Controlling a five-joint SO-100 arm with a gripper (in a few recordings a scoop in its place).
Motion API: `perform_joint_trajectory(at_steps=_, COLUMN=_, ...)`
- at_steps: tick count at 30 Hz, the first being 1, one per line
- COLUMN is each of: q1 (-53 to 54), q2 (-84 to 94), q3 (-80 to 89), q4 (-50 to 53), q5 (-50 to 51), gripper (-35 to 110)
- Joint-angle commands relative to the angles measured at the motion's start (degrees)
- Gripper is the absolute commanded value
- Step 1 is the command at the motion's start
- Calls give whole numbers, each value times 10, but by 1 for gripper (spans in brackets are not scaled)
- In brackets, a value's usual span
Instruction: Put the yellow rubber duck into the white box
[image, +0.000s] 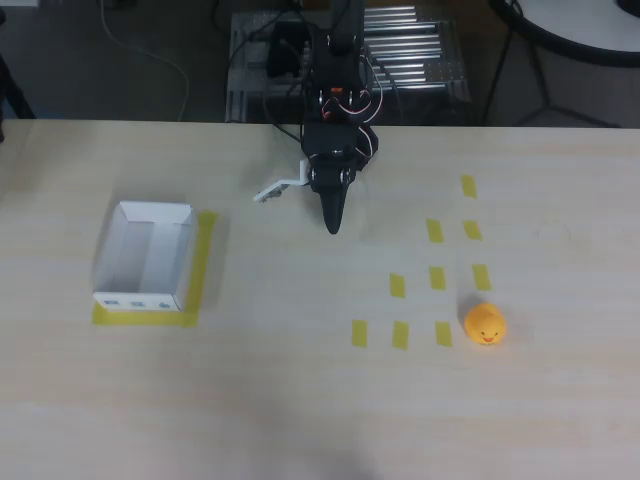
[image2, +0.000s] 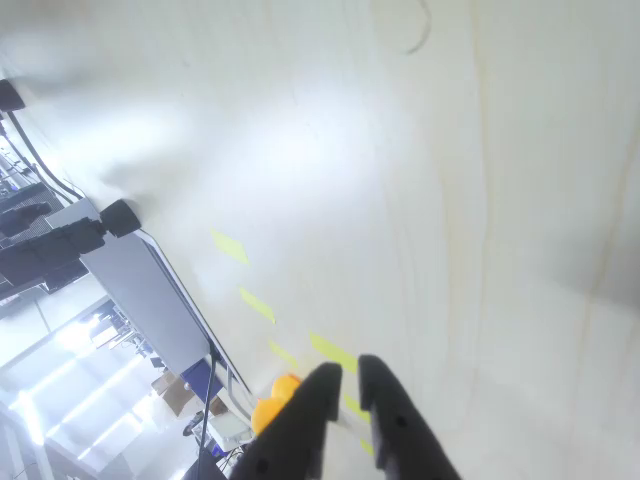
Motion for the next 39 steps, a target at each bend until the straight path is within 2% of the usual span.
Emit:
perform_joint_trajectory(at_steps=1, q1=4, q2=29, q3=4, q4=4, q5=5, gripper=0)
perform_joint_trajectory(at_steps=32, q1=4, q2=29, q3=4, q4=4, q5=5, gripper=0)
perform_joint_trajectory(at_steps=39, q1=2, q2=4, q3=-24, q4=-23, q5=-26, gripper=0)
